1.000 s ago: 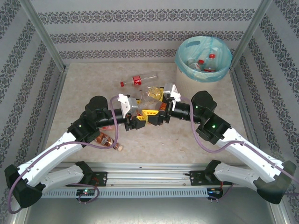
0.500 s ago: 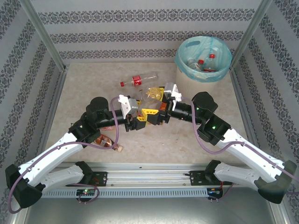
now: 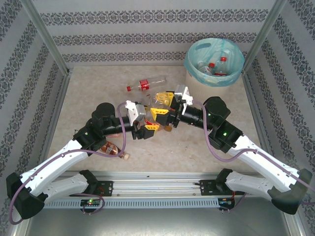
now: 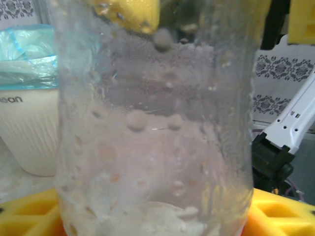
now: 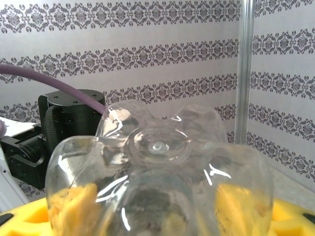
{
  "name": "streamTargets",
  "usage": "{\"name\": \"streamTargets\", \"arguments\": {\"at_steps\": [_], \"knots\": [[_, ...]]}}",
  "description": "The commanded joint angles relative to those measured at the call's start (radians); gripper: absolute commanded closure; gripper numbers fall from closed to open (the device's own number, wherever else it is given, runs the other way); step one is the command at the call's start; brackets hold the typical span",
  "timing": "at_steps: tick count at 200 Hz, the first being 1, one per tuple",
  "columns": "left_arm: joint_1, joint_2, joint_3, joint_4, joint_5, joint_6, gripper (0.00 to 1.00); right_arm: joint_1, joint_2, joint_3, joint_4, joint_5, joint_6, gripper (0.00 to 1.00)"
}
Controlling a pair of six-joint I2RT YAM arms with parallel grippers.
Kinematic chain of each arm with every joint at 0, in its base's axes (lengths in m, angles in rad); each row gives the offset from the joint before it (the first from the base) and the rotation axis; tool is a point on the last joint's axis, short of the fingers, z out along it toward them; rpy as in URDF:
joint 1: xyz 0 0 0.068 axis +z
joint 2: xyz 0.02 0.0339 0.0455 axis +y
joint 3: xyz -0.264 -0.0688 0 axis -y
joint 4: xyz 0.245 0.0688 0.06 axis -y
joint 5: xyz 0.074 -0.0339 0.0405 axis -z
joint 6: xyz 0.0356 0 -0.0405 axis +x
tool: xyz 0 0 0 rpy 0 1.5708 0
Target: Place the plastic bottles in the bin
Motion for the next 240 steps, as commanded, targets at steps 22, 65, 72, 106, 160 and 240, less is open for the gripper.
{"name": "streamTargets", "arguments": {"at_steps": [22,65,72,106,160,240], "knots": [[0.006,-0.051,-0.025,0.086,-0.164,-0.028,0.04,0.011,-0.028,0.043,-0.011,0.100,-0.038,0.51],[0.006,-0.104,-0.053,0.091,-0.213,-0.043,0.00,-0.016,-0.034,0.181,-0.157,0.381,-0.209,0.55],[0.005,-0.110,-0.053,0.090,-0.215,-0.048,0.00,-0.029,-0.023,0.216,-0.179,0.414,-0.243,0.56],[0.006,-0.124,-0.044,0.090,-0.224,-0.071,0.00,-0.169,0.077,0.406,-0.245,0.559,-0.368,0.52],[0.006,-0.037,0.026,0.069,-0.299,-0.188,0.00,-0.450,0.292,0.619,-0.206,0.681,-0.420,0.56],[0.005,0.072,0.109,-0.028,-0.341,-0.311,0.00,-0.603,0.563,0.755,-0.278,0.822,-0.450,0.55]]}}
